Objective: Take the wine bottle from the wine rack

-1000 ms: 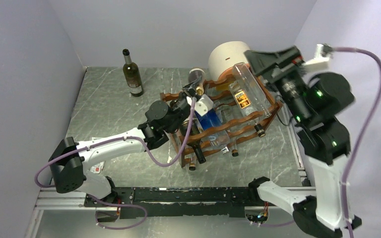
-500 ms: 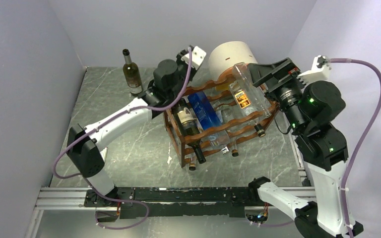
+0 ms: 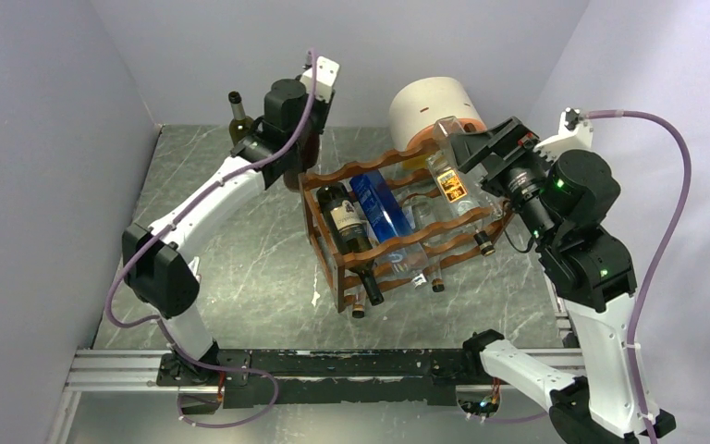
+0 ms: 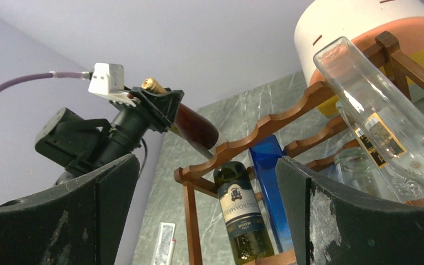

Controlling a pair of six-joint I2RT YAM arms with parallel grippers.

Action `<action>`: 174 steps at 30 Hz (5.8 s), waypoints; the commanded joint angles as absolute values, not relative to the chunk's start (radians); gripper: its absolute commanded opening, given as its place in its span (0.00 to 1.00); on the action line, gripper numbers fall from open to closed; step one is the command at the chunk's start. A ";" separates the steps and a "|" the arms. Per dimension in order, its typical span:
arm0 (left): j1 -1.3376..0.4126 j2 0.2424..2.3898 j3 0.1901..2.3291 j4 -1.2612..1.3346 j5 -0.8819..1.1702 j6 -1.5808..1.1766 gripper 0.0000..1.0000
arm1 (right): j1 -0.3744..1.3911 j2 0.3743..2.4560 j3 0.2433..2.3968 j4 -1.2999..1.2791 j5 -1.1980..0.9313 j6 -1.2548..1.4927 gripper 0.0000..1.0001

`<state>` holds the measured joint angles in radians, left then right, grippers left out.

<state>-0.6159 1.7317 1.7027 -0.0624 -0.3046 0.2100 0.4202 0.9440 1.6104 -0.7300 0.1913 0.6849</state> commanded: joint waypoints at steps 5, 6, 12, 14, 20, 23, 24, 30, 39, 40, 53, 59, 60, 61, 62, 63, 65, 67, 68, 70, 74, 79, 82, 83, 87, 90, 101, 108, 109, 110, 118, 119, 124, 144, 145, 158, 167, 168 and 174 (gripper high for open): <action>-0.448 1.419 1.563 0.067 -0.273 0.081 0.07 | 0.417 0.932 1.556 -0.729 0.105 0.615 1.00; -0.416 1.387 1.515 0.076 -0.259 0.066 0.07 | 0.417 0.926 1.548 -0.721 0.091 0.602 1.00; -0.206 1.280 1.404 0.011 -0.197 0.009 0.07 | 0.417 0.890 1.500 -0.701 0.055 0.547 1.00; -0.118 1.260 1.383 0.002 -0.178 -0.021 0.07 | 0.417 0.882 1.488 -0.716 0.064 0.535 1.00; 0.122 1.299 1.349 0.103 -0.013 -0.140 0.07 | 0.417 0.852 1.446 -0.722 0.080 0.505 1.00; 0.138 1.346 1.314 0.253 0.017 -0.121 0.07 | 0.417 0.844 1.438 -0.723 0.081 0.485 1.00; 0.138 1.369 1.322 0.285 0.023 -0.113 0.07 | 0.417 0.843 1.436 -0.726 0.085 0.478 1.00; 0.138 1.505 1.408 0.368 0.067 -0.098 0.07 | 0.418 0.834 1.448 -0.747 0.092 0.447 1.00; 0.137 1.635 1.468 0.441 0.155 -0.106 0.07 | 0.417 0.825 1.415 -0.731 0.095 0.437 1.00; 0.135 1.642 1.475 0.448 0.162 -0.104 0.07 | 0.417 0.829 1.416 -0.730 0.091 0.438 1.00; 0.112 1.725 1.556 0.410 0.292 -0.028 0.07 | 0.417 0.856 1.394 -0.704 0.061 0.455 1.00; 0.100 1.699 1.487 0.427 0.312 -0.017 0.30 | 0.416 0.859 1.387 -0.703 0.051 0.459 1.00; 0.100 1.692 1.479 0.421 0.299 -0.025 0.39 | 0.417 0.860 1.388 -0.706 0.049 0.461 1.00; 0.100 1.683 1.471 0.413 0.275 -0.031 0.48 | 0.417 0.859 1.389 -0.710 0.048 0.461 1.00; 0.100 1.672 1.462 0.403 0.243 -0.036 0.54 | 0.417 0.858 1.389 -0.712 0.046 0.462 1.00; 0.101 1.663 1.454 0.393 0.212 -0.042 0.59 | 0.417 0.857 1.390 -0.715 0.045 0.463 1.00; 0.104 1.640 1.444 0.374 0.179 -0.040 0.64 | 0.417 0.852 1.391 -0.721 0.045 0.463 1.00; 0.107 1.620 1.437 0.355 0.160 -0.042 0.67 | 0.417 0.850 1.395 -0.725 0.044 0.467 1.00; 0.108 1.605 1.431 0.344 0.153 -0.048 0.71 | 0.417 0.850 1.398 -0.727 0.041 0.469 1.00; 0.110 1.574 1.422 0.313 0.128 -0.061 0.74 | 0.417 0.849 1.403 -0.732 0.031 0.475 1.00; 0.110 1.464 1.376 0.226 0.062 -0.124 0.81 | 0.417 0.838 1.402 -0.749 0.026 0.484 1.00; 0.109 1.249 1.198 0.199 0.087 -0.210 0.91 | 0.417 0.818 1.387 -0.771 0.016 0.493 1.00; 0.104 1.110 1.067 0.260 0.186 -0.267 0.92 | 0.417 0.809 1.375 -0.804 0.024 0.491 1.00; 0.101 1.078 1.023 0.290 0.225 -0.283 0.91 | 0.417 0.805 1.365 -0.816 0.034 0.491 1.00; 0.040 1.003 0.912 0.374 0.310 -0.247 0.88 | 0.417 0.762 1.318 -0.835 0.109 0.512 1.00; -0.092 0.956 0.839 0.408 0.252 -0.112 0.90 | 0.417 0.731 1.291 -0.816 0.144 0.499 1.00; -0.242 0.784 0.675 0.448 0.284 0.075 0.95 | 0.416 0.961 1.431 -0.837 0.430 0.203 1.00; -0.247 0.762 0.641 0.453 0.243 0.131 0.97 | 0.416 1.066 1.423 -0.751 0.489 0.057 1.00; -0.247 0.763 0.639 0.457 0.241 0.126 0.97 | 0.415 1.080 1.420 -0.735 0.496 0.033 1.00; -0.247 0.764 0.635 0.464 0.230 0.115 0.98 | 0.410 1.095 1.420 -0.721 0.501 0.024 1.00; -0.247 0.776 0.622 0.481 0.220 0.108 1.00 | 0.289 1.262 1.522 -0.723 0.322 -0.051 1.00; -0.247 0.773 0.618 0.484 0.220 0.107 1.00 | 0.278 1.280 1.535 -0.727 0.313 -0.056 1.00; -0.247 0.770 0.615 0.488 0.192 0.105 0.99 | 0.228 1.388 1.619 -0.782 0.270 -0.049 1.00; -0.258 0.781 0.611 0.483 0.207 0.105 1.00 | 0.149 1.598 1.712 -0.833 0.119 -0.066 0.95; -0.258 0.779 0.611 0.483 0.206 0.106 1.00 | 0.148 1.607 1.715 -0.838 0.123 -0.068 0.94; -0.264 0.785 0.607 0.486 0.196 0.106 0.98 | 0.148 1.565 1.668 -0.785 0.101 -0.073 0.57; -0.264 0.801 0.605 0.499 0.185 0.082 0.99 | 0.148 1.471 1.648 -0.723 0.041 -0.020 0.32; -0.264 0.801 0.603 0.503 0.186 0.078 1.00 | 0.148 1.463 1.652 -0.721 0.020 -0.009 0.28; -0.264 0.814 0.600 0.513 0.159 0.058 1.00 | 0.148 1.426 1.650 -0.698 -0.106 0.073 0.13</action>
<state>-0.2554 0.8074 0.6121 0.4572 0.1963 0.0807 0.1455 1.4754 1.6432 -0.7696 0.0093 -0.0196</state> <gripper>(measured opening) 0.997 0.632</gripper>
